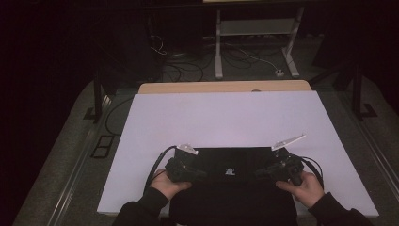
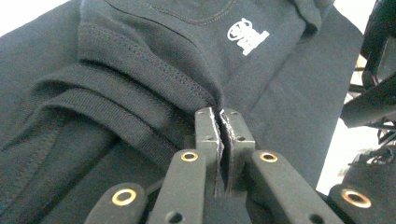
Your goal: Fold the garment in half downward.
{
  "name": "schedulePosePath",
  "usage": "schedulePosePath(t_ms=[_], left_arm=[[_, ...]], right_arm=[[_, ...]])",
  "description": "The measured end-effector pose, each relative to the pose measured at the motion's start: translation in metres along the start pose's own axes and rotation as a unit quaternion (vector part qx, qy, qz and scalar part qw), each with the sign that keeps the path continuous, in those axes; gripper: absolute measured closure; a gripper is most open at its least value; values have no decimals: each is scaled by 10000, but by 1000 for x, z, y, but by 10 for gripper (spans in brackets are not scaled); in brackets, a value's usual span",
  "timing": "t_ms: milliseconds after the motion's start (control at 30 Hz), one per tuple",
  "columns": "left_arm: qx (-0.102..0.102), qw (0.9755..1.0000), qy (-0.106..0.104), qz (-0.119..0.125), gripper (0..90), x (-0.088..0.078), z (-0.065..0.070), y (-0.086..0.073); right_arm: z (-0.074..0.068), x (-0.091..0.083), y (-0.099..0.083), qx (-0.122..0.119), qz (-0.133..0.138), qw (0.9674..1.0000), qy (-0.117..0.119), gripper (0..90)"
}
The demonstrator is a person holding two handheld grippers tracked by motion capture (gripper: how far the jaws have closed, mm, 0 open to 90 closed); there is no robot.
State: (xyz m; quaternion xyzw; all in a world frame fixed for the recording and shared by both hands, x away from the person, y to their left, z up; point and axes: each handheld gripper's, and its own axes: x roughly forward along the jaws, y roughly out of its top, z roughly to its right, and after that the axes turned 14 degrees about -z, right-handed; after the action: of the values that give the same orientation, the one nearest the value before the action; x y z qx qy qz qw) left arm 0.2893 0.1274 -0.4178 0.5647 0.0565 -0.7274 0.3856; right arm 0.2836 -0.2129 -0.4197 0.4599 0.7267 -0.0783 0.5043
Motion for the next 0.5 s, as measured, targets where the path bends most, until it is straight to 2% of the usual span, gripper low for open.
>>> schedulePosePath(t_ms=[300, 400, 500], left_arm=[[65, 9998, -84, -144, 851, 5, 7, -6], [7, 9998, -118, -136, 851, 7, 10, -7], [35, 9998, -138, -161, 850, 8, 11, -8]], right_arm=[[-3, 2, -8, -22, -70, 9999, 102, 836], [-3, 2, -10, -14, -104, 9999, 137, 836], [-4, 3, -12, 10, -136, 9998, 147, 835]])
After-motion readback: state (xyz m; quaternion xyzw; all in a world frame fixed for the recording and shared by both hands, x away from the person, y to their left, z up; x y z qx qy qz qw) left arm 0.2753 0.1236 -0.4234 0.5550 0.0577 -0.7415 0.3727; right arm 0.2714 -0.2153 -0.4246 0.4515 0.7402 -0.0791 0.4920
